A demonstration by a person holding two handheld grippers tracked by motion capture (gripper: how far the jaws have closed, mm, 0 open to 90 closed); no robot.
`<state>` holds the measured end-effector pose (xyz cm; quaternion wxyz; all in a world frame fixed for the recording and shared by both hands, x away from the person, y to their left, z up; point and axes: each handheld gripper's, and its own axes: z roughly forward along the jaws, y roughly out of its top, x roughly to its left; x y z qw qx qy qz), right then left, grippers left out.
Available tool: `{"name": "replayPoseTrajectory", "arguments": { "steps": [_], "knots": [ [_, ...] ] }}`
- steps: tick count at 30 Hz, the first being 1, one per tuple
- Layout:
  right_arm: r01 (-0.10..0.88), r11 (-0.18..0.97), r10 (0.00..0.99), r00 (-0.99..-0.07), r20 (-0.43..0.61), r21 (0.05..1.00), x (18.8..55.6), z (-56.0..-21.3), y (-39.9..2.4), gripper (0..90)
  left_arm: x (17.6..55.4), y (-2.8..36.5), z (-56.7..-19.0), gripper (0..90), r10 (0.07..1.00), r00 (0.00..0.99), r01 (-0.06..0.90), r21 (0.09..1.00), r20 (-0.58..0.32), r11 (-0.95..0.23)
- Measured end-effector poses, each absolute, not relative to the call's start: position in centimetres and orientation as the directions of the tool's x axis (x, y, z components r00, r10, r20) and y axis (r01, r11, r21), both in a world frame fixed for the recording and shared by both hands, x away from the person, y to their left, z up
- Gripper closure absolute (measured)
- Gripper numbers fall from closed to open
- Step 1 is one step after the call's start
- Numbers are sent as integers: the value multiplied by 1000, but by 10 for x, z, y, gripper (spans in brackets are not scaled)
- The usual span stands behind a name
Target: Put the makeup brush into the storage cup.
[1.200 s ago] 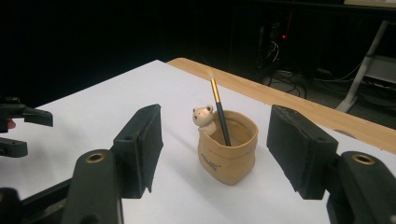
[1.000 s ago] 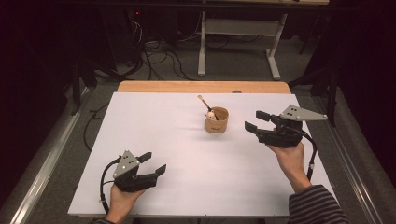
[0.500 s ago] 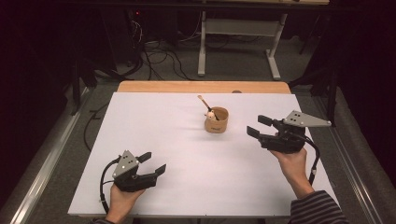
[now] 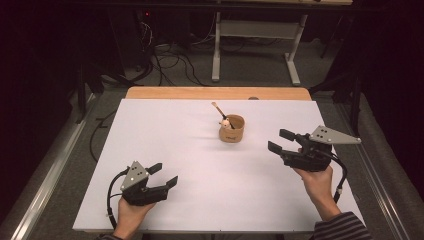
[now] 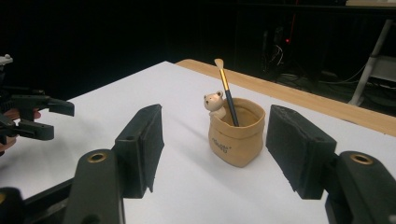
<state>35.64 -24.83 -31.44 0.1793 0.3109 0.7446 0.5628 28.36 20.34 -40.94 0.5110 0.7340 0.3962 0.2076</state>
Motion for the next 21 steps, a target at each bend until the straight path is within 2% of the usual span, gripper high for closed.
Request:
{"name": "replayPoseTrajectory", "arguments": {
  "steps": [21],
  "knots": [
    [270, 127, 649, -750, 126, 955, 337, -324, -261, 385, 283, 203, -409, 289, 795, 598, 367, 916, -100, -161]
  ]
}}
